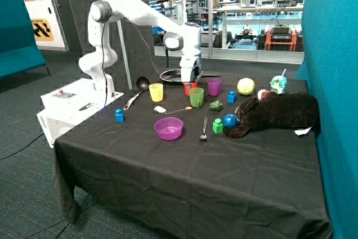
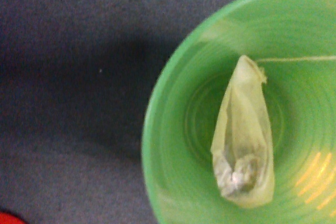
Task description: Prepare two cups of tea
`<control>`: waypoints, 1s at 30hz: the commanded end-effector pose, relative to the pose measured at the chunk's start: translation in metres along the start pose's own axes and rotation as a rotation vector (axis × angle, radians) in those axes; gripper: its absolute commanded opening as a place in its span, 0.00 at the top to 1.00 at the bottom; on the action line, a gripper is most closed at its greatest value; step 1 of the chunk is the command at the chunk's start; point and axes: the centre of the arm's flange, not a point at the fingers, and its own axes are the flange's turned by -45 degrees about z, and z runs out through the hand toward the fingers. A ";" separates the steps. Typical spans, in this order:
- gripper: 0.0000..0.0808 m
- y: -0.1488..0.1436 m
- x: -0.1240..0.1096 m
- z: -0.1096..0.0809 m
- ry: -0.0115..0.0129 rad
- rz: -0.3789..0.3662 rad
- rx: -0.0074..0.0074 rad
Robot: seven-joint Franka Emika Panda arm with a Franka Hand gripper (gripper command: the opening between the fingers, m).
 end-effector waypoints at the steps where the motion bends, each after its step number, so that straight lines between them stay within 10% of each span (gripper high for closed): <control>1: 0.37 -0.002 -0.023 -0.009 -0.0042 -0.003 0.0008; 30: 0.36 0.082 -0.145 0.013 -0.0043 0.330 0.0001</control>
